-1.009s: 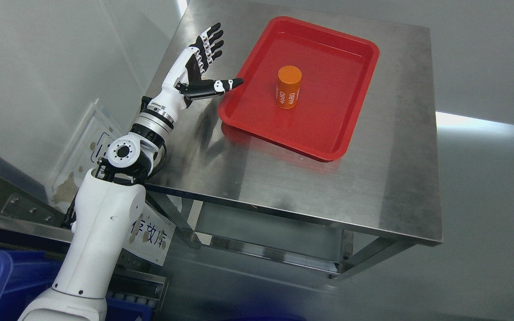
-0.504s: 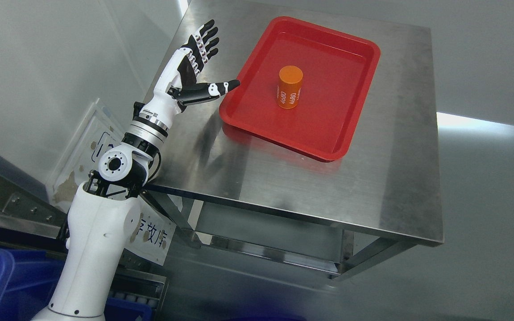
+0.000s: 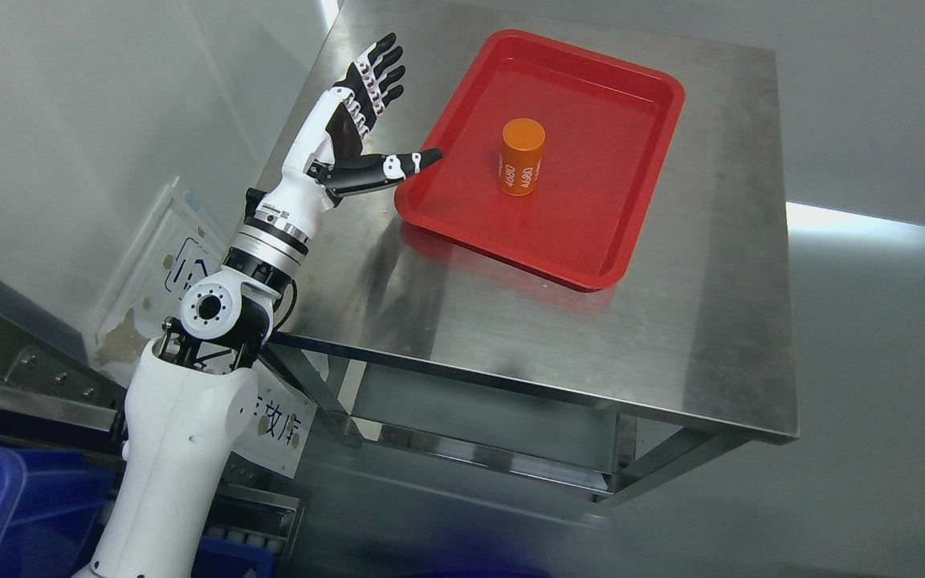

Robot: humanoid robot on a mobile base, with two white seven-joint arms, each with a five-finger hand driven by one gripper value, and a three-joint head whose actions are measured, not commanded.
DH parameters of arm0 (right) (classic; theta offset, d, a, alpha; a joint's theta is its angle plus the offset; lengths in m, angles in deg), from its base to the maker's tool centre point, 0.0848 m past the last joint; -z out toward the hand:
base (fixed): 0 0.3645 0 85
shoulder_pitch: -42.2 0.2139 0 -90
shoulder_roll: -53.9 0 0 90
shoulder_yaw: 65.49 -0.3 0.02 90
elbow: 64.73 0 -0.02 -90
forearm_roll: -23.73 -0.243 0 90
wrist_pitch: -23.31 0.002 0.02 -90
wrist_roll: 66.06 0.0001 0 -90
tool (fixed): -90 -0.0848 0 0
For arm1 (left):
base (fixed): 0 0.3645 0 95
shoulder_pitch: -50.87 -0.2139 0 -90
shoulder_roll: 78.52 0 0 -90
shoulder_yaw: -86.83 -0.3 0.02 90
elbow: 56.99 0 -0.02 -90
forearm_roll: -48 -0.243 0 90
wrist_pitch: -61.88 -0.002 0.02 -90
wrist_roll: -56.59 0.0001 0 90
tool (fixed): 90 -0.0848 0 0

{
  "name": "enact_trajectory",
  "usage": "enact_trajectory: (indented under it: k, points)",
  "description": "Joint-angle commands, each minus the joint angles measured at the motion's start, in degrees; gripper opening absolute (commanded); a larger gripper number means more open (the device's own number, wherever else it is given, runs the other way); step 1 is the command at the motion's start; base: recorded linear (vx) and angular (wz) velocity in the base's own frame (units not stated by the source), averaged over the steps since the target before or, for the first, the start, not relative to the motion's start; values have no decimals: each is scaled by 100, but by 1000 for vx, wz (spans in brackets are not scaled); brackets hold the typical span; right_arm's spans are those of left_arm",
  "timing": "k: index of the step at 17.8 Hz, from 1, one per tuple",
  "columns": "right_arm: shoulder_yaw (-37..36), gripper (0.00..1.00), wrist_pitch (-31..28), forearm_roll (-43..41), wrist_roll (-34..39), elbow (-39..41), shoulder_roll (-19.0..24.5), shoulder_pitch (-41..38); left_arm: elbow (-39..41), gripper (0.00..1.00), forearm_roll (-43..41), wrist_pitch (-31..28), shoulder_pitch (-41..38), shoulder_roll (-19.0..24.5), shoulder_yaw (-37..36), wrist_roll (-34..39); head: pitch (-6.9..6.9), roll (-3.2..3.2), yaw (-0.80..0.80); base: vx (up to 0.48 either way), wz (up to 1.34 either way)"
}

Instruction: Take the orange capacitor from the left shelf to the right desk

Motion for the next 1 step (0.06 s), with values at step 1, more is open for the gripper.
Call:
enact_trajectory:
  k: [1]
  points:
    - [-62, 100, 3, 35, 0, 100, -100, -123, 253, 100, -1, 10, -30, -42, -25, -5, 0, 0, 0, 0, 0]
